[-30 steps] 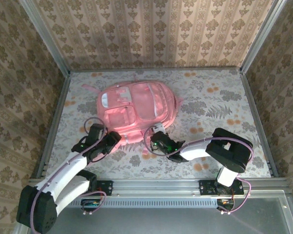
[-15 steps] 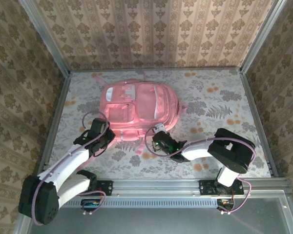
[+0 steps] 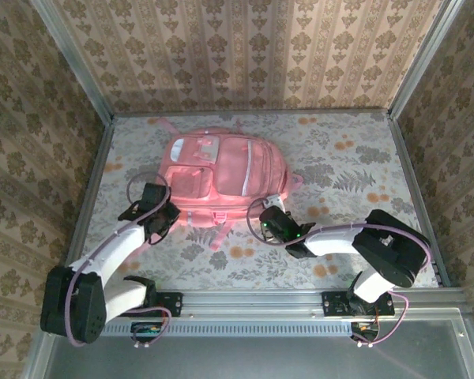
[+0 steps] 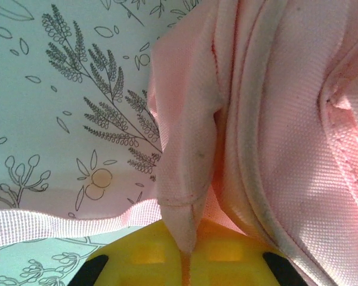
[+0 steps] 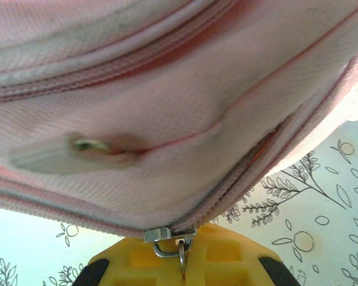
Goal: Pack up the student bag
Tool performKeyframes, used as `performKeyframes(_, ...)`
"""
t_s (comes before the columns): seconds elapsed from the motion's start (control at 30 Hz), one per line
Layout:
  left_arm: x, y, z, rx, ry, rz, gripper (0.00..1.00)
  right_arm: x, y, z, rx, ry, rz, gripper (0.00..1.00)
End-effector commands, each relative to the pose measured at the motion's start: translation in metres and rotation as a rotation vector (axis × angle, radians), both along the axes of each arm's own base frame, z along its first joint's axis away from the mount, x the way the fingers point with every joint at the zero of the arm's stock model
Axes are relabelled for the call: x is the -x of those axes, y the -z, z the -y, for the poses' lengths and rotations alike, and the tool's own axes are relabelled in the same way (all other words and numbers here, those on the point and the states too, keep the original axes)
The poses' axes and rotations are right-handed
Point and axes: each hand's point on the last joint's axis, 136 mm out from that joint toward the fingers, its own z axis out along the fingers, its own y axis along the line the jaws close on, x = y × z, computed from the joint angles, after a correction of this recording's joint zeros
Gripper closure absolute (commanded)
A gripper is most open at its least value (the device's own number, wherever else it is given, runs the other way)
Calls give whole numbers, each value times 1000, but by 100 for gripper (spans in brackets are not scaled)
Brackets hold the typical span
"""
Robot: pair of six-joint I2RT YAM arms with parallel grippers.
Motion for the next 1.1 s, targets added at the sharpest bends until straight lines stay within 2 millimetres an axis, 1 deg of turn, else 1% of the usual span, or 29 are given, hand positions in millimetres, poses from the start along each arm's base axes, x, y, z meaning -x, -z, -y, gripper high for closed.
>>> performKeyframes(0.0,-14,-4,-18,-92,-30,-5,92,11,9,22,58,27,-50,100)
performKeyframes(0.03,-21,-8,-17,-97,-17,-2,90,14,8,12,29,-23,-61,100)
performKeyframes(0.1,-36,-15,-13,-84,14,-7,83,24,4,-7,-18,-121,-65,100)
performKeyframes(0.13,-47,-17,-8,-52,36,-15,76,30,1,-19,-54,-178,-69,100)
performKeyframes(0.2,-59,-16,0,40,35,-75,59,41,-5,-42,-125,-273,-90,100)
performKeyframes(0.23,-67,-20,6,85,47,-76,50,46,-8,-51,-151,-305,-101,100)
performKeyframes(0.3,-79,-34,13,96,72,-54,42,53,-14,-71,-197,-361,-116,100)
performKeyframes(0.37,-81,-55,14,52,88,-21,35,58,-19,-92,-226,-406,-126,100)
performKeyframes(0.4,-78,-63,13,32,91,-12,33,59,-22,-101,-232,-423,-127,100)
performKeyframes(0.47,-66,-73,7,9,88,-8,31,61,-25,-120,-237,-455,-125,100)
performKeyframes(0.53,-49,-74,5,18,84,-9,31,59,-30,-136,-255,-465,-122,100)
performKeyframes(0.63,-21,-68,10,84,90,-10,33,56,-35,-156,-295,-473,-120,100)
performKeyframes(0.77,13,-55,15,177,62,10,41,48,-45,-174,-345,-466,-114,100)
performKeyframes(0.9,24,-43,30,252,51,72,47,45,-51,-185,-378,-468,-114,100)
performKeyframes(1.0,23,-32,44,255,81,81,47,44,-53,-189,-397,-461,-116,100)
performKeyframes(1.07,18,-28,53,269,107,88,47,45,-53,-190,-401,-459,-119,100)
